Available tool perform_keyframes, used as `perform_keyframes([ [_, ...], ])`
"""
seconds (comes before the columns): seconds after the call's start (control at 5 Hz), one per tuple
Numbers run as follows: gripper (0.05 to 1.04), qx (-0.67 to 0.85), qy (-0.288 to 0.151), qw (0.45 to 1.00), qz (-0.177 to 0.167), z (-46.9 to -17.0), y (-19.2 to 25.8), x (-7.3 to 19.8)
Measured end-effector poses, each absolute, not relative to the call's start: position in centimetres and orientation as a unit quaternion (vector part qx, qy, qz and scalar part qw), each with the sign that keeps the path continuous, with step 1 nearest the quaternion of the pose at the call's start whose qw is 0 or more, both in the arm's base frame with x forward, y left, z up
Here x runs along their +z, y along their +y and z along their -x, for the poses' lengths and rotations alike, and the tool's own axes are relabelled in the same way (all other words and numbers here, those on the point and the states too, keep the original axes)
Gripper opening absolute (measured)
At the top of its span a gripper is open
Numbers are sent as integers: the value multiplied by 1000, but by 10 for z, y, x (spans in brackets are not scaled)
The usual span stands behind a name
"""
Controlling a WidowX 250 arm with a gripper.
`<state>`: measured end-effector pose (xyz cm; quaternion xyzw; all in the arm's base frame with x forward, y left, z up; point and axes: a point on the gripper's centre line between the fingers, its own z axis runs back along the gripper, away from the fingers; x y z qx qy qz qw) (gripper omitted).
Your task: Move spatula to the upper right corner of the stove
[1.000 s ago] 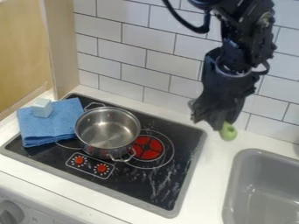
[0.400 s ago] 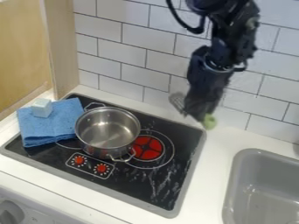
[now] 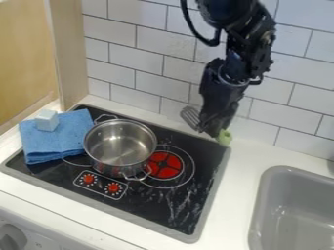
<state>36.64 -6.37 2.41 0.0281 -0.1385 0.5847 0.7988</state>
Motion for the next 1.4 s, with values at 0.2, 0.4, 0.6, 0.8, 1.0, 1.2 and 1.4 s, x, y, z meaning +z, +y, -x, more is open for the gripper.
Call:
perform_keyframes([
  [0.2, 241, 599, -131, 789, -39, -366, -55, 16],
  [0.4, 241, 597, -129, 791, -37, -370, -57, 15],
  [0.6, 299, 600, -128, 789, -41, -369, -56, 15],
  [0.8, 589, 604, -126, 786, -43, -368, -56, 15],
  [1.0, 899, 602, -127, 788, -37, -369, -58, 14],
  [1.2, 1020, 602, -128, 788, -35, -369, -59, 14],
  [1.4, 1005, 598, -131, 790, -36, -363, -60, 18],
])
